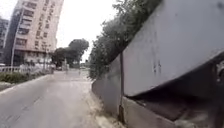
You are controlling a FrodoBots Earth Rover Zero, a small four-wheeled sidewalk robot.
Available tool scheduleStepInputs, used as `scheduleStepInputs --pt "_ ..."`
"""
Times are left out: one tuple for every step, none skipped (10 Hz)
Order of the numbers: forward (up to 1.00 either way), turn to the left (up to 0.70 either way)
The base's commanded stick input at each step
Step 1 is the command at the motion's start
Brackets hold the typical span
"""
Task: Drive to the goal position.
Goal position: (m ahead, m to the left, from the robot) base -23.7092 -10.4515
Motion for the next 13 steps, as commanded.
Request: scheduleStepInputs --pt "0.39 0.06" --pt "0.23 0.22" --pt "0.07 0.38" --pt "0.00 0.45" --pt "0.00 0.45" --pt "0.00 0.45" --pt "0.00 0.45" --pt "0.00 0.45" --pt "0.00 0.45" --pt "0.00 0.45" --pt "0.00 0.45" --pt "0.00 0.45" --pt "0.00 0.45"
